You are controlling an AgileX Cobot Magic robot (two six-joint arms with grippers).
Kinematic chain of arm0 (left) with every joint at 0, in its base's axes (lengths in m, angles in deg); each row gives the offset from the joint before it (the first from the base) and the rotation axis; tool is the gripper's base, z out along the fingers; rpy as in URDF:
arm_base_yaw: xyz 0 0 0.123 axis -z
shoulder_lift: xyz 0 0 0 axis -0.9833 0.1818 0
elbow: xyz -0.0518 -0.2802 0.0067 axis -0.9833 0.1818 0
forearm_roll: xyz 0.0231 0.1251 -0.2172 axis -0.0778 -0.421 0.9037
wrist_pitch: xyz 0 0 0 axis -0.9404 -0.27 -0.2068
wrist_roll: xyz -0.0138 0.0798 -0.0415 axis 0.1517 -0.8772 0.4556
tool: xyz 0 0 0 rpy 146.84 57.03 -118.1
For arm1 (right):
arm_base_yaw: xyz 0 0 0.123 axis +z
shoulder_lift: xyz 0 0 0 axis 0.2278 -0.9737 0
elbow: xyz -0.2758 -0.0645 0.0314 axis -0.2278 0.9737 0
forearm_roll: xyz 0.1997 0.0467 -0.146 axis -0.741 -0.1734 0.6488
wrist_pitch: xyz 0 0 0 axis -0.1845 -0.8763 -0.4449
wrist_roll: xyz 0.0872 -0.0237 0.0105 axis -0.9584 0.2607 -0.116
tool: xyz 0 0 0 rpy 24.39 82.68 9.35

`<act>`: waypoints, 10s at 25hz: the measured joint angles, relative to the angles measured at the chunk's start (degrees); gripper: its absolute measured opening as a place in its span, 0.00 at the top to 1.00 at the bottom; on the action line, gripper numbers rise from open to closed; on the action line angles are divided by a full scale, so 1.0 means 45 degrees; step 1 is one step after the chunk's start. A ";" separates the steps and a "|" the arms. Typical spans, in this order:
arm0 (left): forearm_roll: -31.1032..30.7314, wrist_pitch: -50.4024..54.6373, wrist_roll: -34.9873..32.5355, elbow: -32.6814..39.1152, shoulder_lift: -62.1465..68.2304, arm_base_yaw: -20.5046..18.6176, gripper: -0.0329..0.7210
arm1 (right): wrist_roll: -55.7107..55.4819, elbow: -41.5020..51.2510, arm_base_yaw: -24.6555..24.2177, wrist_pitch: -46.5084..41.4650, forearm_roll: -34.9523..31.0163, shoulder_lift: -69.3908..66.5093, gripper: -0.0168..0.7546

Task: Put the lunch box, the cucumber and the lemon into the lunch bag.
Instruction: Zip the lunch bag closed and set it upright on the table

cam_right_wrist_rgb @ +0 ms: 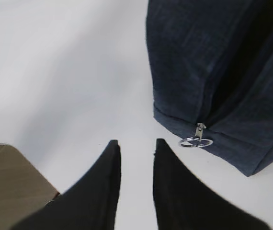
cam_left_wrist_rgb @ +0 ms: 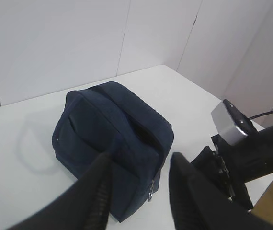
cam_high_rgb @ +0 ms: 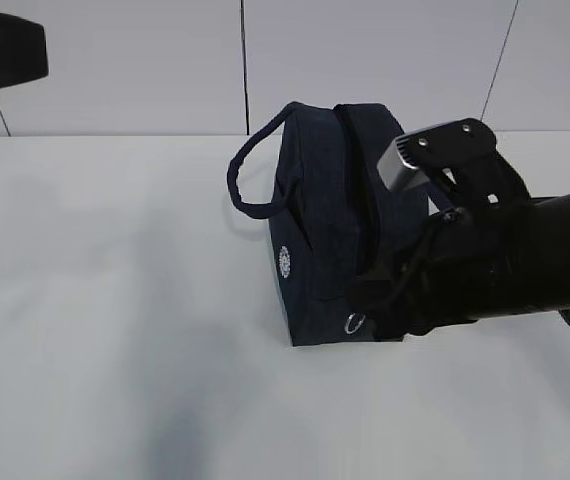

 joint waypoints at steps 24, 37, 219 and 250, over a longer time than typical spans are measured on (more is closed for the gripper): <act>-0.0022 0.0004 0.0000 0.0000 0.0000 0.0000 0.61 | -0.0045 -0.3454 0.0022 -0.3348 0.0652 -0.0092 0.57; -0.0045 0.0026 0.0000 0.0000 0.0053 0.0000 0.63 | -0.8306 -0.3612 0.0022 -0.4922 0.7526 -0.0338 0.37; 0.0081 0.1172 0.0000 0.0000 0.0053 0.0000 0.64 | -1.4937 -0.3732 0.0022 -0.5303 1.1674 -0.2405 0.97; 0.0058 0.1507 0.0000 0.0000 0.0073 0.0000 0.64 | -1.4334 -0.7401 0.0022 -0.5854 1.2717 -0.2198 0.97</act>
